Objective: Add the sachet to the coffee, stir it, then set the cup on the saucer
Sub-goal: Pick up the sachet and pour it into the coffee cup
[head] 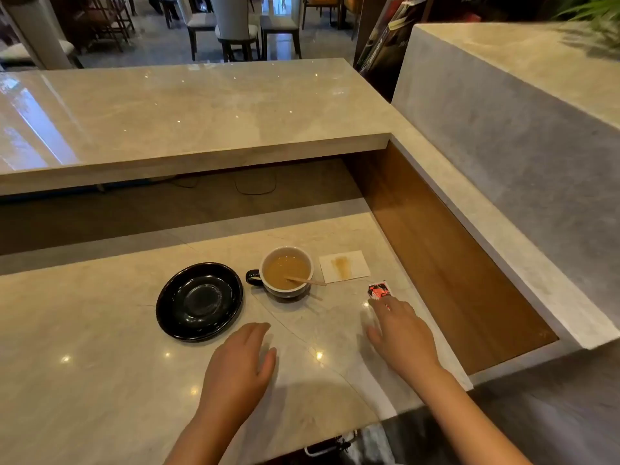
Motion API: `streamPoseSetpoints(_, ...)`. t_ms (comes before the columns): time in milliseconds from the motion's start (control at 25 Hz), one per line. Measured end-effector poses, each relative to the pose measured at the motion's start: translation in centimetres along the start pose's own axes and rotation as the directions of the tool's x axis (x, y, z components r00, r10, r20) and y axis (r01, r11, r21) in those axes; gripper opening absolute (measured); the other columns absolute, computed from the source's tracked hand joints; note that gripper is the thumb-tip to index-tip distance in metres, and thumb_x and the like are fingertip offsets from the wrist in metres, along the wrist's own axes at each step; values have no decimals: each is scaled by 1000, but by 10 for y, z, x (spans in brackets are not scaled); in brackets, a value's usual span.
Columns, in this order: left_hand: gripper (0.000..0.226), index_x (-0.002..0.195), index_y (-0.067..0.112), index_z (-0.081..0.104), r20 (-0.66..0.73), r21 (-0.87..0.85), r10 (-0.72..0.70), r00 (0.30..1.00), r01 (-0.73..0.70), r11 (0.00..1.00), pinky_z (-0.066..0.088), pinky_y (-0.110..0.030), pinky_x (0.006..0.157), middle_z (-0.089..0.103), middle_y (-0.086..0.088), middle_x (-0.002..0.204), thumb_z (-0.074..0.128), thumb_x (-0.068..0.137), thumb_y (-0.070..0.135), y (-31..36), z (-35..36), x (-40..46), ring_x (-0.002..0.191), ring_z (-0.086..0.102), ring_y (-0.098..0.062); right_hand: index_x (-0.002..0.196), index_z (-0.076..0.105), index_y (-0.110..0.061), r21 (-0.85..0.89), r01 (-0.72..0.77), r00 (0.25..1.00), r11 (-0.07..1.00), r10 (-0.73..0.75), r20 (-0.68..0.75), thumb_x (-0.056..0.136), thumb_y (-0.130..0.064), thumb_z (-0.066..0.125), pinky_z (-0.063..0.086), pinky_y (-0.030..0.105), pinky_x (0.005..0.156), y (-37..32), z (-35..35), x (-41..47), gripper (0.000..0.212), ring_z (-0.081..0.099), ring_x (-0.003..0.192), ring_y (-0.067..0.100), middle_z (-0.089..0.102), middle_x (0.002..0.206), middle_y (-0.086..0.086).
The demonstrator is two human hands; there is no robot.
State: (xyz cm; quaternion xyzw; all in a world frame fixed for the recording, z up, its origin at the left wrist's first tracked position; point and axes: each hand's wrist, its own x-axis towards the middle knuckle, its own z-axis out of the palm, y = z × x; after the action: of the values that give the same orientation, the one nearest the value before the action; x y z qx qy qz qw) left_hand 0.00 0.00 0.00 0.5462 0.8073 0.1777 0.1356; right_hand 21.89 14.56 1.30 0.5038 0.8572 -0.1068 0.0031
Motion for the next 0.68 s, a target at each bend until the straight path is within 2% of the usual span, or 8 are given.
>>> streamPoseSetpoints(80,48,135,18,47,-40,-45,-15,999,13,999,36,-36,98,46,-4,139,47,93,40,-3,12,4,124,41,-20,128,47,-14,61,-35,995,998,40,-94,88,-24,54,50,42,76,7,10,9,42,51,111,30,53,132,9)
streamPoseSetpoints(200,63,136,15,46,-52,26,2,999,0,1000,30,-43,102,40,-10,144,31,87,51,-6,37,12,130,33,-26,122,51,-11,53,-72,991,996,77,-105,85,-18,58,52,42,73,15,24,23,38,53,107,31,57,127,12)
streamPoseSetpoints(360,68,144,22,33,-19,105,-4,1000,6,994,9,-45,110,22,-7,152,23,85,56,-21,64,17,139,11,-21,121,52,-13,2,-125,986,992,125,-108,87,-21,54,50,40,74,24,33,31,35,54,105,29,59,124,11)
streamPoseSetpoints(440,68,145,25,29,0,143,9,1000,-9,990,3,-43,111,19,-5,153,25,85,57,-28,73,16,139,7,-19,119,55,-14,7,-138,983,990,138,-124,89,-22,52,49,38,74,24,35,32,31,56,101,28,61,121,10)
streamPoseSetpoints(680,69,146,27,28,-20,171,2,1000,1,985,1,-44,111,16,-2,154,23,84,59,-32,77,17,139,4,-16,118,54,-13,58,-230,963,971,236,-129,92,-28,50,45,37,84,29,32,40,30,52,108,26,59,122,9)
